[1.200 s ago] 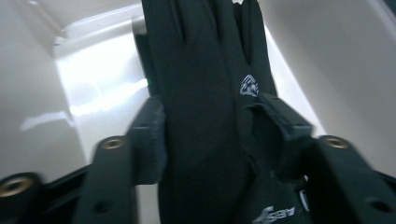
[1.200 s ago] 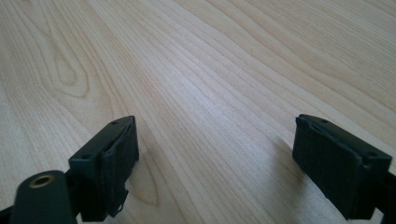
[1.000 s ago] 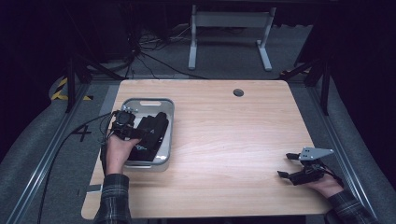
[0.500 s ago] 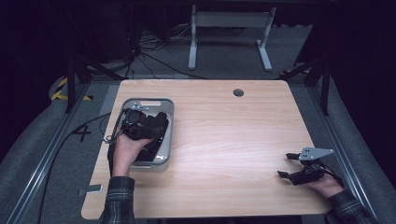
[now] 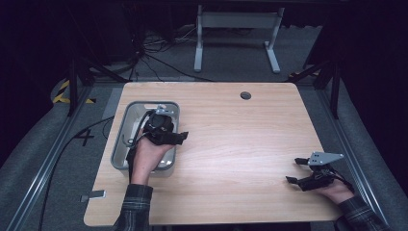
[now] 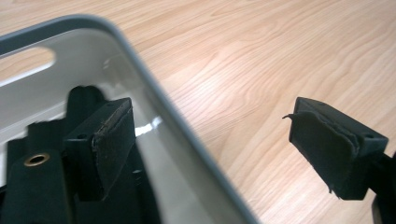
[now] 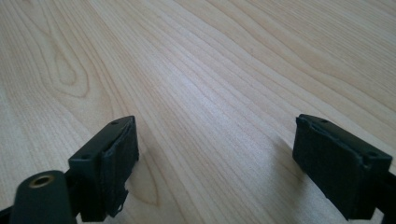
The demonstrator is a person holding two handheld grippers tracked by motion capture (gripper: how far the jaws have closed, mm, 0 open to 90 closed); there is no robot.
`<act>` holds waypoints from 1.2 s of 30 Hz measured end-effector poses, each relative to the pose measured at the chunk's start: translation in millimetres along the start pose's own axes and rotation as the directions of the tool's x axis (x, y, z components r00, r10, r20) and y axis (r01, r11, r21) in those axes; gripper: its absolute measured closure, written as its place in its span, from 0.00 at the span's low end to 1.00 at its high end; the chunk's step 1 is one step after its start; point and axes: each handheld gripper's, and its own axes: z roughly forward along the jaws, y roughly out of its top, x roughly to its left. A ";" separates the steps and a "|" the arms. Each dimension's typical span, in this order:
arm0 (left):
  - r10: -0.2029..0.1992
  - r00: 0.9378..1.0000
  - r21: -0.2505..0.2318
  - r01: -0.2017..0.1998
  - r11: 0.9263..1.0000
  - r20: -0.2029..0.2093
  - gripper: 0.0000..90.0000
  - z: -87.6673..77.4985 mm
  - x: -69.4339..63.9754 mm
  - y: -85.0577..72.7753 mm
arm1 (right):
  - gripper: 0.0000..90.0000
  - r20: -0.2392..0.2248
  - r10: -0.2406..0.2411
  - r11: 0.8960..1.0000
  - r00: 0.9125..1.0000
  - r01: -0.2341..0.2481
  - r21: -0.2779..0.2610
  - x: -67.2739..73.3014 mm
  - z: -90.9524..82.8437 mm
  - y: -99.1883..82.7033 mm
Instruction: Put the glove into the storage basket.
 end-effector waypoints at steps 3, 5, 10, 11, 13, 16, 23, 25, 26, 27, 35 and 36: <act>0.009 1.000 -0.004 -0.009 1.000 0.016 0.17 3.7 -9.7 0.5 | 0.17 0.000 0.000 1.000 1.000 0.000 0.000 0.0 0.0 0.0; 0.011 0.999 -0.018 -0.010 1.000 0.040 0.17 7.4 -18.0 0.3 | 0.17 0.000 0.000 1.000 1.000 0.000 0.000 0.0 0.0 0.0; 0.028 0.998 -0.027 -0.026 0.999 0.062 0.17 12.3 -32.6 0.5 | 0.17 -0.002 -0.003 1.000 1.000 0.003 0.000 -0.4 0.0 0.0; 0.031 0.998 -0.028 -0.029 0.999 0.063 0.17 12.8 -34.8 0.4 | 0.17 -0.003 -0.003 1.000 1.000 0.003 -0.001 -0.4 0.1 0.0; 0.040 0.997 -0.029 -0.038 0.999 0.071 0.17 14.7 -40.7 0.0 | 0.17 -0.003 -0.003 1.000 1.000 0.003 -0.001 -0.4 0.1 0.0; 0.056 0.994 -0.043 -0.052 0.998 0.089 0.17 18.9 -52.3 -2.1 | 0.16 -0.005 -0.006 1.000 1.000 0.006 -0.001 -1.0 0.4 0.2; 0.078 0.990 -0.052 -0.072 0.996 0.119 0.17 28.9 -70.5 -7.5 | 0.15 -0.004 -0.006 1.000 1.000 0.006 0.000 -1.3 0.7 0.3; 0.089 0.987 -0.049 -0.084 0.995 0.131 0.17 33.3 -77.1 -9.9 | 0.15 -0.005 -0.005 1.000 1.000 0.005 0.001 -1.3 0.8 0.4; 0.094 0.986 -0.046 -0.088 0.995 0.139 0.17 34.9 -79.8 -10.9 | 0.15 -0.005 -0.005 1.000 1.000 0.005 0.001 -1.3 0.8 0.4; 0.090 0.985 -0.048 -0.084 0.995 0.145 0.17 36.7 -83.2 -12.1 | 0.15 -0.005 -0.005 1.000 1.000 0.005 0.001 -1.3 0.8 0.3; 0.128 0.975 -0.049 -0.121 0.991 0.180 0.17 50.9 -105.9 -19.7 | 0.15 -0.005 -0.007 1.000 1.000 0.007 0.000 -1.5 0.8 0.3; 0.135 0.974 -0.048 -0.129 0.991 0.181 0.17 52.9 -109.0 -20.9 | 0.15 -0.006 -0.006 1.000 1.000 0.006 0.002 -1.4 0.7 0.4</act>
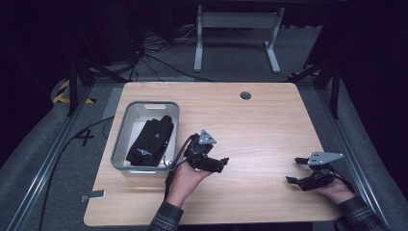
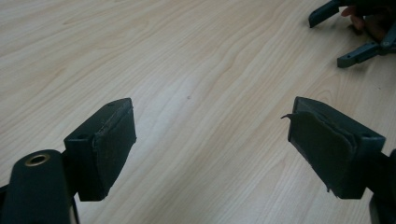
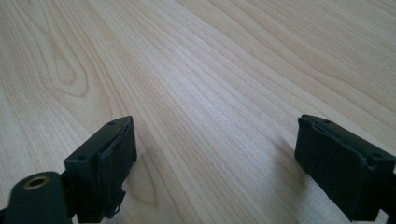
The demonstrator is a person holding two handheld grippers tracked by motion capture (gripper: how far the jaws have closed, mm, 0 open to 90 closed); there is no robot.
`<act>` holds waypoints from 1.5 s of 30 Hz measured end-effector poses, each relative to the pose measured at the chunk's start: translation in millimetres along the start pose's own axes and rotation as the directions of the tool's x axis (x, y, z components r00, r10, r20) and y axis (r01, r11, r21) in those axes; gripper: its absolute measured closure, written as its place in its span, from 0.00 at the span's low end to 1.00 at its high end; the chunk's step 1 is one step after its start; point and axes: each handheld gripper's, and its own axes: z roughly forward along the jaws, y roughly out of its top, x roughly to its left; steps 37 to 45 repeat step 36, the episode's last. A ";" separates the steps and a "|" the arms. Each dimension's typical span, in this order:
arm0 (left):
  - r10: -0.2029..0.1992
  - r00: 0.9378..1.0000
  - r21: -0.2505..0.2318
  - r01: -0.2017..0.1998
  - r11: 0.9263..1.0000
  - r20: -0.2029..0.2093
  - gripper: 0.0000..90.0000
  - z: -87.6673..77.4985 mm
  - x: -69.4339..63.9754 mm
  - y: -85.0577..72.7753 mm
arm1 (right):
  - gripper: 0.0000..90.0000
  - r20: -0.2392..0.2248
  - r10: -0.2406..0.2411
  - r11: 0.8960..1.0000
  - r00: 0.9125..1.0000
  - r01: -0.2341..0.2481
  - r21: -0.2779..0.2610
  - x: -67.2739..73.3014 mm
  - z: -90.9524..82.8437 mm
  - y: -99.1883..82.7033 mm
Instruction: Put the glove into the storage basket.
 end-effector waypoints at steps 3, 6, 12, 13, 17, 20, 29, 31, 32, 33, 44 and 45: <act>0.011 1.000 0.006 -0.012 1.000 0.008 0.17 6.7 -6.3 -3.2 | 0.15 0.001 -0.002 1.000 1.000 0.002 -0.001 -0.1 0.0 0.0; 0.023 1.000 0.021 -0.023 0.999 0.016 0.17 14.9 -12.5 -7.9 | 0.15 0.001 -0.001 1.000 1.000 0.001 -0.001 -0.1 0.0 0.0; 0.038 0.999 0.026 -0.039 0.999 0.022 0.17 25.0 -19.1 -14.4 | 0.15 0.001 -0.002 1.000 1.000 0.002 -0.001 -0.1 0.0 0.0; 0.042 0.999 0.026 -0.042 0.999 0.024 0.17 26.4 -20.0 -15.3 | 0.15 0.000 -0.001 1.000 1.000 0.001 0.000 0.0 0.0 0.0; 0.056 0.998 0.049 -0.058 0.997 0.039 0.17 38.0 -26.9 -21.3 | 0.15 0.001 -0.001 1.000 1.000 0.001 -0.002 -0.1 0.1 -0.1; 0.066 0.997 0.059 -0.068 0.996 0.039 0.17 42.4 -30.4 -24.3 | 0.15 0.001 -0.001 1.000 1.000 0.001 -0.002 -0.1 0.1 -0.1; 0.085 0.995 0.124 -0.091 0.988 0.057 0.17 59.8 -38.4 -33.3 | 0.15 0.000 0.000 1.000 1.000 0.000 -0.001 0.1 0.1 0.0; 0.092 0.995 0.129 -0.098 0.987 0.048 0.17 61.2 -38.5 -34.2 | 0.15 0.001 -0.001 1.000 1.000 0.001 -0.002 0.0 0.1 0.0; 0.093 0.995 0.129 -0.098 0.987 0.046 0.17 61.4 -38.2 -34.5 | 0.15 0.000 -0.001 1.000 1.000 0.001 0.000 0.0 0.0 0.0; 0.093 0.995 0.129 -0.098 0.987 0.046 0.17 61.4 -38.2 -34.5 | 0.15 0.000 -0.001 1.000 1.000 0.001 0.000 0.0 0.0 0.0; 0.093 0.995 0.137 -0.098 0.986 0.042 0.16 61.6 -37.4 -34.9 | 0.15 -0.001 -0.001 1.000 1.000 0.001 0.000 0.0 0.0 0.0; 0.093 0.995 0.137 -0.098 0.986 0.042 0.16 61.6 -37.4 -34.9 | 0.15 -0.001 -0.001 1.000 1.000 0.001 0.000 0.0 0.0 0.0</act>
